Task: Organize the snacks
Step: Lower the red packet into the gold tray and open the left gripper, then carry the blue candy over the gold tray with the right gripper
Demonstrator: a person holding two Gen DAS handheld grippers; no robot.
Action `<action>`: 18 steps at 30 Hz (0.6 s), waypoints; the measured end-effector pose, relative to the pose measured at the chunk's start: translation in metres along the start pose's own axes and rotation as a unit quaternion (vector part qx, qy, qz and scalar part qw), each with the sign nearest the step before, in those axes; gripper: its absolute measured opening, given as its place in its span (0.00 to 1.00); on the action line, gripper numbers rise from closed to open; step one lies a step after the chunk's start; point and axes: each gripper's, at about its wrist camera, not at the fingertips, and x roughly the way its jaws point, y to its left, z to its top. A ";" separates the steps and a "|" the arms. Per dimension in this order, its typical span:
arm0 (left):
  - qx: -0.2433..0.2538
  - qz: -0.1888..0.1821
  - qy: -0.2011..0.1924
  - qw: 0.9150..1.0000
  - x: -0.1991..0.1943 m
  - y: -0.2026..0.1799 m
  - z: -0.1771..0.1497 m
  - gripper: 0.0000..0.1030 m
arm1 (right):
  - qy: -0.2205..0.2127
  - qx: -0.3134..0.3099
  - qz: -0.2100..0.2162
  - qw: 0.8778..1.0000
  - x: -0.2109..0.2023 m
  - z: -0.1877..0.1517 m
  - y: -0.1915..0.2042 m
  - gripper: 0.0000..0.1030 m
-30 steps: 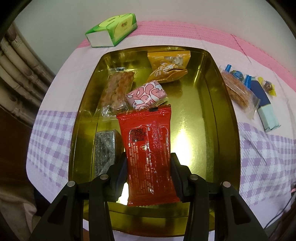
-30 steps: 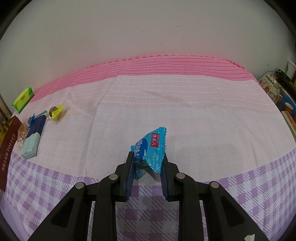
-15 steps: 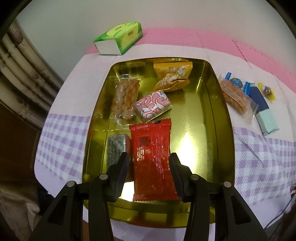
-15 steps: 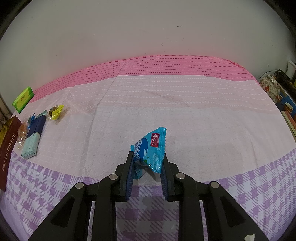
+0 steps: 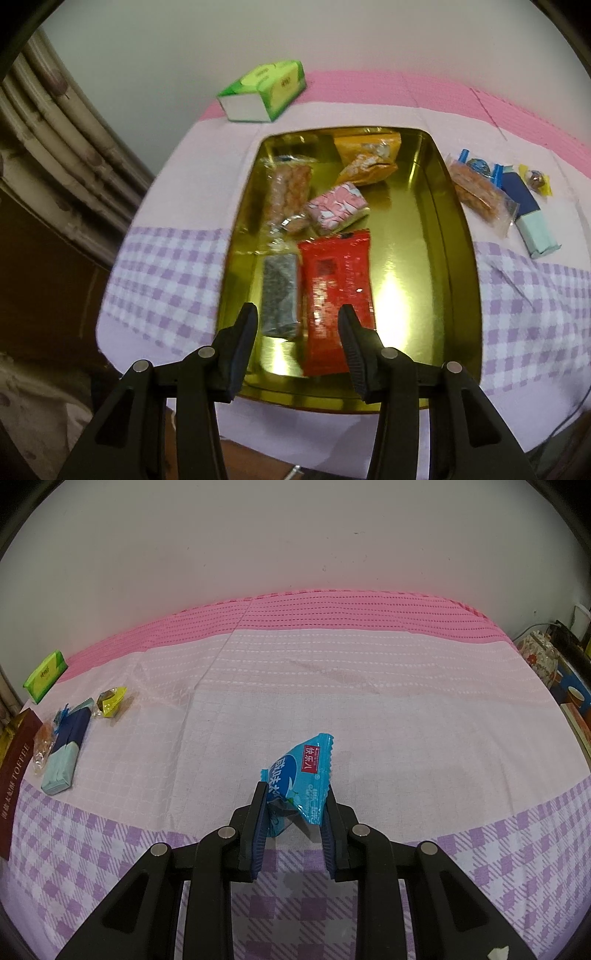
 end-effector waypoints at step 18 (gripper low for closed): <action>-0.008 -0.007 -0.005 1.000 0.001 0.017 -0.010 0.45 | -0.025 0.036 0.023 0.999 -0.039 -0.018 -0.002 0.22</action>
